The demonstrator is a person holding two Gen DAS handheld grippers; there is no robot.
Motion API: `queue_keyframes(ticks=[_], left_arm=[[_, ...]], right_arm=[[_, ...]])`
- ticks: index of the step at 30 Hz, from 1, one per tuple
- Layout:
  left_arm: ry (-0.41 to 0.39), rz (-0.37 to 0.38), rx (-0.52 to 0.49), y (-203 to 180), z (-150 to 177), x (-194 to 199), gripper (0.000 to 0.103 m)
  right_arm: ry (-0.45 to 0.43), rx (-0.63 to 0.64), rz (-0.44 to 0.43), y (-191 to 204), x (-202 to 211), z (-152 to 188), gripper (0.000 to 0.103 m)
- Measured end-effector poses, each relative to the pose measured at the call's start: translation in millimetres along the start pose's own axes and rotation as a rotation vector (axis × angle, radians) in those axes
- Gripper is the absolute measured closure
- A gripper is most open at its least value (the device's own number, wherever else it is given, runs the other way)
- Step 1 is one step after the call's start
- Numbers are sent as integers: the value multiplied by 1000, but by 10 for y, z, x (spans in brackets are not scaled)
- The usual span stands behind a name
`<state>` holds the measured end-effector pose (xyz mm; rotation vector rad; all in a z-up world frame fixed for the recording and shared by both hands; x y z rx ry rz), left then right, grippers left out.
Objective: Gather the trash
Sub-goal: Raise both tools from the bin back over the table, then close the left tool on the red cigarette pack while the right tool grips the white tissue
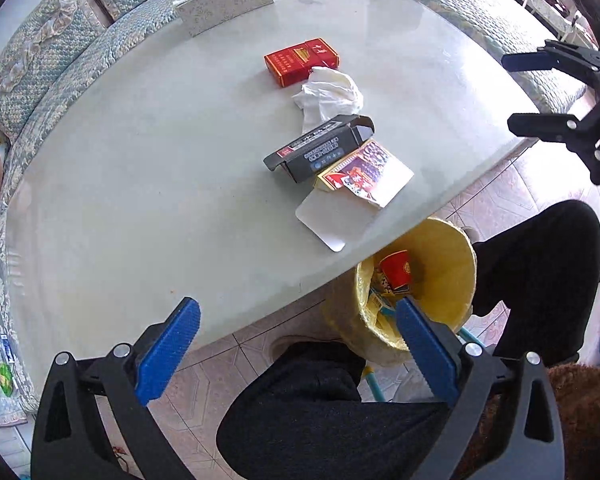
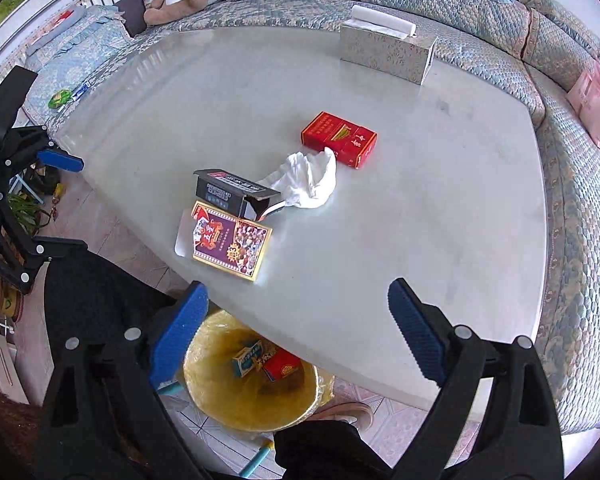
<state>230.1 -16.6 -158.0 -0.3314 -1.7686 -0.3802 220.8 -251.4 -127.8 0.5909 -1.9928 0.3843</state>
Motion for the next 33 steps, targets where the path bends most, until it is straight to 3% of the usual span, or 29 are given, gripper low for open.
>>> queue_keyframes(ticks=[7,15,20,27,33], left_arm=[[-14,-108,-92,101,-687,43,7],[-20,-98,-246,-13,-1630,-64,7],[-3,-103,-338,-116,-2109,-387,7],[61,-114,-453,-253,-2421,-956,7],[63,-71,-532,-377,-2511,-1153,7]], right_arm=[[21,54,1,-107,-89,-301,14],[47,71,0,-315,-289,-642,14],[58,72,-10,-412,-482,-790,14],[105,91,-24,-464,-873,-854,14],[130,107,-60,-451,-1096,-869,14]])
Point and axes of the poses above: each gripper's, at about its wrist camera, not at the fingertips, and x roughly against the way its jaws point, y to its left, z to its underside, the point moved 4 cm from there along -x, roughly the way its jaws point, and after that the axes turned 12 degrees about x, right-handed, at the moved point
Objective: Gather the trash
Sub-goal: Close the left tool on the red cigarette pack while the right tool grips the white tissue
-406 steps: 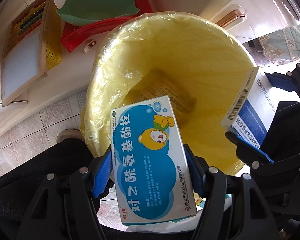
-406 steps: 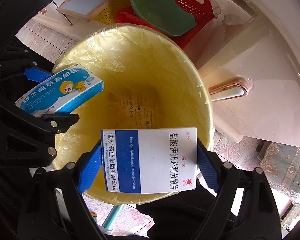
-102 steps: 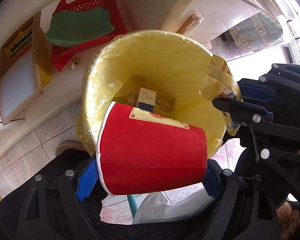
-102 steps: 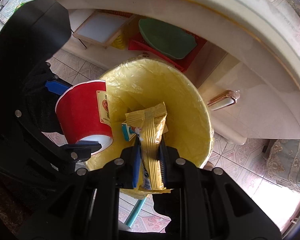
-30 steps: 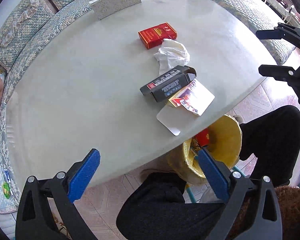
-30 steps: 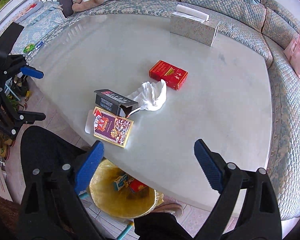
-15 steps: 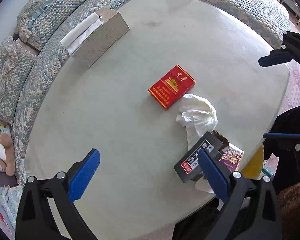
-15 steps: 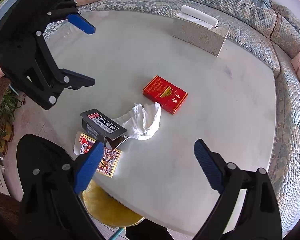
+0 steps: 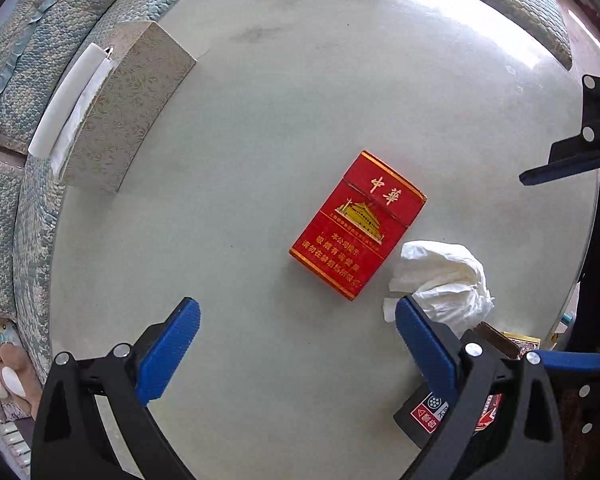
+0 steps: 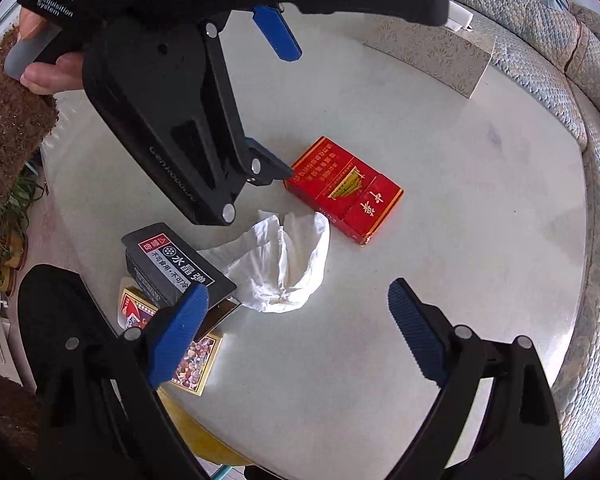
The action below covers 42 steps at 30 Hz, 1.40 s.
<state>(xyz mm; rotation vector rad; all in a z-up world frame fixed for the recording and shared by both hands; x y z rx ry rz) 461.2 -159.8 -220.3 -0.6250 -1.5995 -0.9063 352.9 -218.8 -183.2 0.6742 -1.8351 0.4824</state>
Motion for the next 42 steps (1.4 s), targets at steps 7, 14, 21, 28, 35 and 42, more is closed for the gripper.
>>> queue_keyframes(ticks=[7,14,21,28,35,42], left_arm=[[20,26,-73,-102,-63,-196,7],[28,50,-113,-156,-128,-355,7],[44,66,-144,-207,-210,-517,7],[85,107,-131,-253,-281,-725,7],[89,140,-103,-64,-391,-829,7],[85,169,-70,109,-502,-930,7]], right_arm=[[10,11,-22,38,-127,-34,14],[30,33,-14,97,-273,-48,14],[37,24,-9,64,-424,-37,14],[44,17,-12,21,-544,-72,14],[58,37,-6,3,-664,-140,32],[60,37,-11,34,-728,-156,52]])
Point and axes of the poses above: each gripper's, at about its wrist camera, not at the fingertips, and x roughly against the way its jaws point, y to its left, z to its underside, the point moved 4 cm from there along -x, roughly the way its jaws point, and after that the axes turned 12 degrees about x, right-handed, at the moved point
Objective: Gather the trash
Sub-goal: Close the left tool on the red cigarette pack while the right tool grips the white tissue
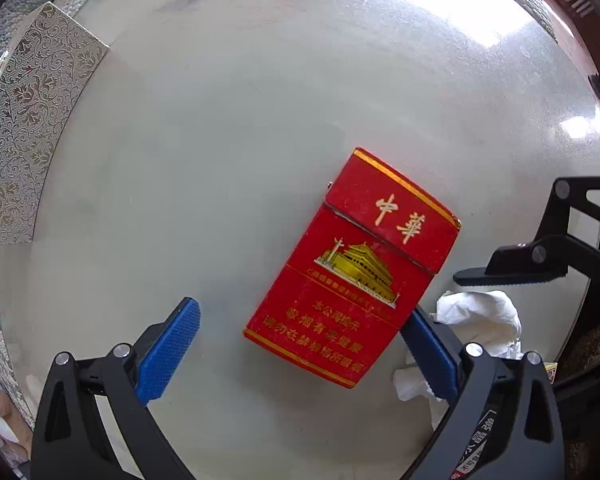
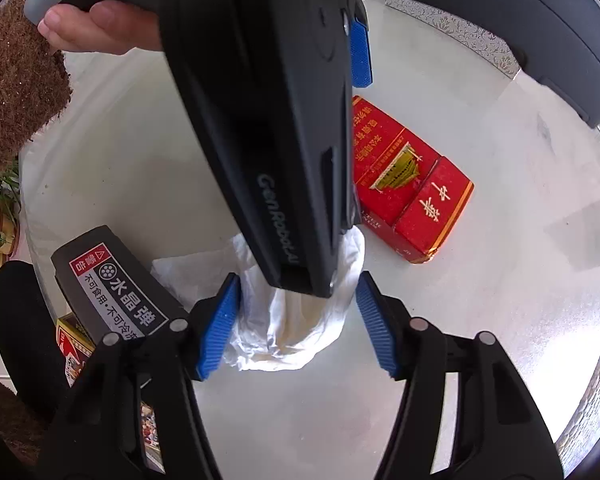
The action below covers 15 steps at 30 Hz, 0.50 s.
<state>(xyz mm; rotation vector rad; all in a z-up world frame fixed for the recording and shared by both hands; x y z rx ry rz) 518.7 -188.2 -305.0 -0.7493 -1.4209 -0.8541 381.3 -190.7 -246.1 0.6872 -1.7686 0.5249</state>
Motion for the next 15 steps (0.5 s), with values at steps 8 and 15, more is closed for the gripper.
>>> queue_keyframes(ticks=[8,15], left_arm=[[-25,44,110,302,-59,-41,7],[-22,23,153,272,-218,-33,9]], right_arm=[[-4,1,4,37,35,0,72],[-3,-16,7,21,114,108,74]])
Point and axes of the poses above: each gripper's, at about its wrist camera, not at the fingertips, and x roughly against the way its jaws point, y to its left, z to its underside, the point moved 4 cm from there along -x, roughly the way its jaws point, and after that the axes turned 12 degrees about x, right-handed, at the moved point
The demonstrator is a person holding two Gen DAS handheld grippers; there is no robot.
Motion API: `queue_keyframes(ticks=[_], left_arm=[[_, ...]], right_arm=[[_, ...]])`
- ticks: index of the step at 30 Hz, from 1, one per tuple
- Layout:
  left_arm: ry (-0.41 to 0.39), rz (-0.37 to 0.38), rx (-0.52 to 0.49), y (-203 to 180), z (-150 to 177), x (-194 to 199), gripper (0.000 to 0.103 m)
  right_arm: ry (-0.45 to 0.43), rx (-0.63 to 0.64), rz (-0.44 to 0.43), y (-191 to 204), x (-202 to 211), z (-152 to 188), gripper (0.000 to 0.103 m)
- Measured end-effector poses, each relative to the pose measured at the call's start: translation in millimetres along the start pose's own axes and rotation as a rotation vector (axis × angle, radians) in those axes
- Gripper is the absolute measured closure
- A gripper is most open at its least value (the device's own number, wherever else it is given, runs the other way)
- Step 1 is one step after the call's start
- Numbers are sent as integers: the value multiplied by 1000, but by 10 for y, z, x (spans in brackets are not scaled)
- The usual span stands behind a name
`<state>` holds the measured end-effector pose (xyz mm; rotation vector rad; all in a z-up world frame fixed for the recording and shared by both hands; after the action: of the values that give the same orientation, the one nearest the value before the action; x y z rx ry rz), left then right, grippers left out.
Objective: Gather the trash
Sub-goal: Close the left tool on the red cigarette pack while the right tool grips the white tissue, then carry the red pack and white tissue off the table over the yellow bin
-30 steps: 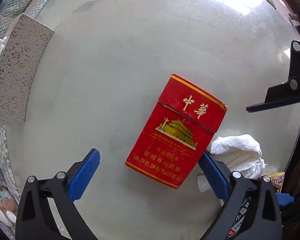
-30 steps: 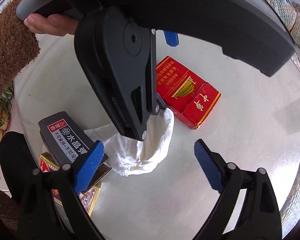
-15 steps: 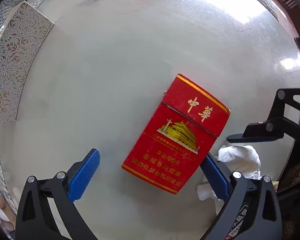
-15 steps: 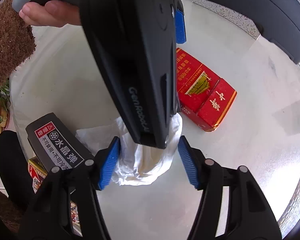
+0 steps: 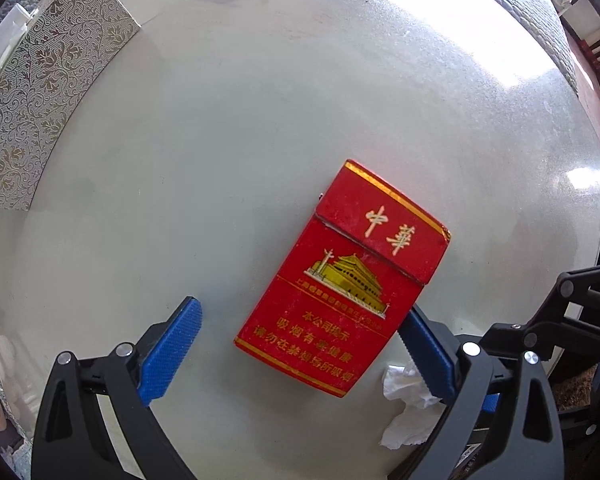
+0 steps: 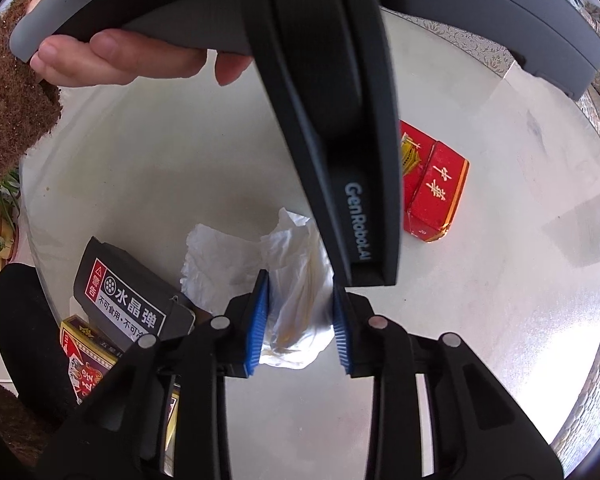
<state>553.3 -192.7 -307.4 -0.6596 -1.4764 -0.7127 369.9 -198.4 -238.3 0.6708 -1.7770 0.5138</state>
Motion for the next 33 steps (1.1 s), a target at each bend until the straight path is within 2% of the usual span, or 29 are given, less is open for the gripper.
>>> queue_keyframes(ticks=[2,4,5,8,12,15,17,25,33], left_arm=[[-11,-19,-10,-167,-93,30,9],[-19,-6,-28,-229,-129,66,20],[-13,12,-30,-252,-145,83,30],[-11,3,-26,-277,-172,91,37],[-25,-30,-1,-330,-197,88,40],[-24,-34,66,-401,-135,80,43],[-28,-54,114,-313,-84,64,44],[-17,-52,298,105,100,49,45],[-39,-78,337,314,397,198,46]], right_arm=[[-2,-4,8,-10,22,27,74],[-1,-8,10,-60,65,105,76],[-2,-13,7,-232,60,153,76],[4,-20,12,-199,85,144,77],[13,-22,32,-89,40,76,79],[24,-15,61,-58,63,70,80],[31,-10,78,-22,78,54,80],[58,-11,126,70,89,-46,80],[52,-33,189,90,201,-193,80]])
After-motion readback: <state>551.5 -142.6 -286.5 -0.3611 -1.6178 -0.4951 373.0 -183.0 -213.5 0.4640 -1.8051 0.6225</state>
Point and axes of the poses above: each gripper's, at about its wrist camera, not at the fingertips, and x roughly against the way its jaws point, y to its left, z to its underside, the point moved 4 cm from there along -x, roughly the way its jaws point, and after that the axes turned 12 degrees about x, right-handed, at the moved point
